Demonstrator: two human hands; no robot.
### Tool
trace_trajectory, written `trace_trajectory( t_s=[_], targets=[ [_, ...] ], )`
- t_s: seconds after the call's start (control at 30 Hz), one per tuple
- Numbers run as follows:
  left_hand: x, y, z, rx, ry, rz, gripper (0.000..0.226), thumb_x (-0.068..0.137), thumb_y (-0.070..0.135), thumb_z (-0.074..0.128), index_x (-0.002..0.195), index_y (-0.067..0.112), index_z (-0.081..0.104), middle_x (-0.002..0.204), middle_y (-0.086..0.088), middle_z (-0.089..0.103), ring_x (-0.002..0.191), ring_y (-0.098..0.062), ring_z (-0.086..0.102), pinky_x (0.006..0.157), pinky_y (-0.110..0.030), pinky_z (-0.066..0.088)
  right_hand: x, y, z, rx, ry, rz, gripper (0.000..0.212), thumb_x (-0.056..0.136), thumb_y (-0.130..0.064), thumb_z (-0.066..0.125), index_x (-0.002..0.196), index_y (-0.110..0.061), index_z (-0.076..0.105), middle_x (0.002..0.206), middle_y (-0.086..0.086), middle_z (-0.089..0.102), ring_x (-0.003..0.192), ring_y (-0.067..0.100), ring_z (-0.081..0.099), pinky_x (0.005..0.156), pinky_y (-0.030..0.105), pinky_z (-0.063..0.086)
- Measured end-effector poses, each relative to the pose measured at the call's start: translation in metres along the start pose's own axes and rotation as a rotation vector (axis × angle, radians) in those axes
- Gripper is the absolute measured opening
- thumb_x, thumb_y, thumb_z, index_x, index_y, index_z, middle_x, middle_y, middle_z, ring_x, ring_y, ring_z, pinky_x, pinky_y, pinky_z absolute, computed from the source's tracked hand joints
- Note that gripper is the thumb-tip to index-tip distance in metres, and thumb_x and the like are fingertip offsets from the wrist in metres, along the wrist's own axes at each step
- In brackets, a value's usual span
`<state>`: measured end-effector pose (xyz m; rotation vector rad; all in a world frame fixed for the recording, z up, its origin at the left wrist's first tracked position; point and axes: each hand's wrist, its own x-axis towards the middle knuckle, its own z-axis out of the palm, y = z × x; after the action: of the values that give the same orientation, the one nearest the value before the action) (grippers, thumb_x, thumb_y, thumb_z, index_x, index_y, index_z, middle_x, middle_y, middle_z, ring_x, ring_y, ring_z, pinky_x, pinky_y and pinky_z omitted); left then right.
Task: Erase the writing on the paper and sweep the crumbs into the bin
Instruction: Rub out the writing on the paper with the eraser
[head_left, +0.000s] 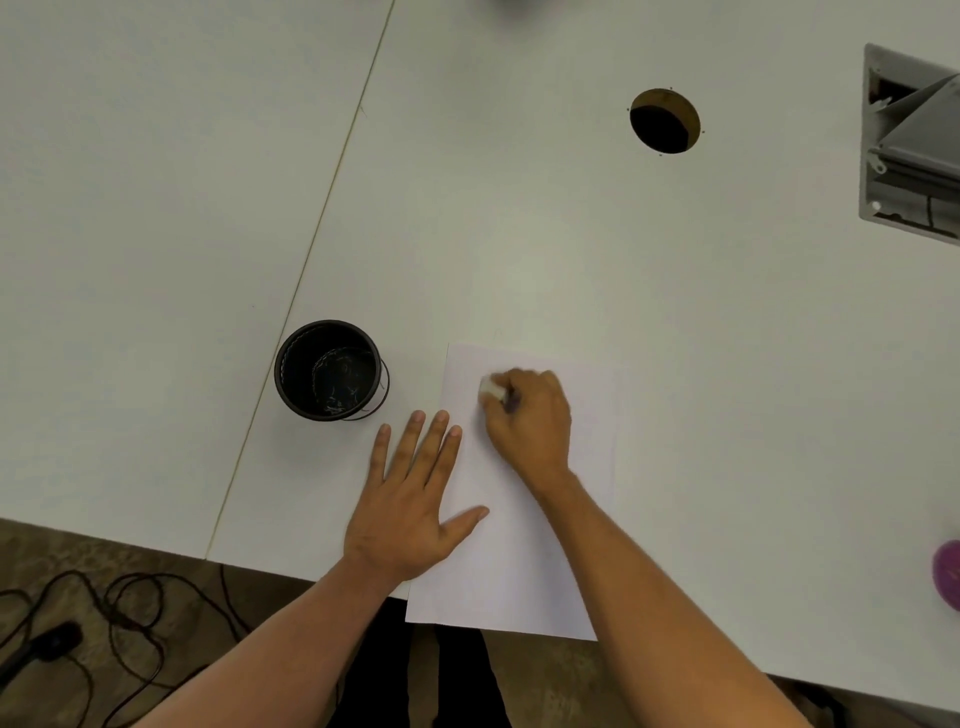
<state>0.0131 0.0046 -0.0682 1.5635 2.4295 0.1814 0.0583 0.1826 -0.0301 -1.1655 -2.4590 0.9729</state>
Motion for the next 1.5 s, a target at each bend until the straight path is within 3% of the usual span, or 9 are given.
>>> trace_trajectory(
  t_s=[0.17,0.33,0.63,0.83,1.07,1.27,1.5],
  targets=[
    [0.000,-0.001,0.001,-0.002,0.004,0.001,0.090,0.093,0.072,0.036,0.157,0.011,0.020,0.167,-0.010,0.015,0.154,-0.030,0.010,0.122,-0.060,0.014,0.018,-0.003,-0.003,0.016,0.042,0.063,0.005,0.082,-0.010,0.065,0.086,-0.011,0.068,0.078,0.002,0.068,0.075,0.016,0.053,0.061,0.027,0.041],
    [0.001,0.000,0.001,-0.015,0.011,0.006,0.089,0.094,0.073,0.035,0.156,0.009,0.025,0.166,-0.011,0.019,0.154,-0.031,0.013,0.120,-0.062,0.017,-0.040,-0.001,0.001,0.001,-0.095,-0.034,0.008,0.083,-0.014,0.068,0.090,-0.011,0.069,0.078,0.001,0.067,0.080,0.016,0.054,0.064,0.023,0.040],
    [0.000,0.001,-0.002,0.013,-0.008,-0.001,0.089,0.094,0.073,0.030,0.157,0.011,0.020,0.167,-0.010,0.014,0.155,-0.030,0.009,0.122,-0.060,0.014,0.003,0.006,-0.005,0.015,0.082,0.065,0.003,0.084,-0.013,0.066,0.084,-0.010,0.067,0.076,0.002,0.066,0.073,0.016,0.053,0.060,0.026,0.040],
    [0.001,0.000,-0.001,0.004,-0.001,0.002,0.089,0.094,0.072,0.033,0.157,0.011,0.020,0.167,-0.010,0.014,0.155,-0.030,0.009,0.122,-0.060,0.013,-0.033,0.004,-0.008,-0.062,-0.036,-0.081,0.003,0.082,-0.009,0.068,0.080,-0.009,0.066,0.071,0.003,0.064,0.071,0.015,0.051,0.055,0.025,0.040],
    [0.000,0.000,-0.001,0.016,-0.005,-0.001,0.089,0.095,0.072,0.031,0.157,0.010,0.020,0.167,-0.010,0.014,0.155,-0.030,0.009,0.122,-0.060,0.013,0.021,0.006,-0.009,-0.064,0.083,0.015,0.007,0.084,-0.008,0.063,0.077,-0.009,0.065,0.071,0.004,0.064,0.071,0.019,0.053,0.055,0.028,0.042],
    [0.001,0.000,-0.001,0.001,-0.003,0.001,0.090,0.094,0.073,0.033,0.156,0.010,0.024,0.166,-0.011,0.018,0.154,-0.030,0.012,0.121,-0.062,0.017,-0.027,0.000,0.003,-0.064,-0.059,-0.127,0.003,0.081,-0.009,0.069,0.082,-0.010,0.067,0.072,0.003,0.065,0.073,0.018,0.054,0.055,0.026,0.043],
    [0.001,0.000,-0.001,0.013,-0.001,-0.002,0.090,0.093,0.073,0.034,0.157,0.010,0.023,0.166,-0.011,0.017,0.154,-0.030,0.010,0.121,-0.061,0.015,0.019,-0.002,0.002,-0.047,0.053,-0.003,0.002,0.082,-0.011,0.065,0.083,-0.009,0.067,0.076,0.004,0.067,0.074,0.019,0.054,0.057,0.026,0.039]
  ],
)
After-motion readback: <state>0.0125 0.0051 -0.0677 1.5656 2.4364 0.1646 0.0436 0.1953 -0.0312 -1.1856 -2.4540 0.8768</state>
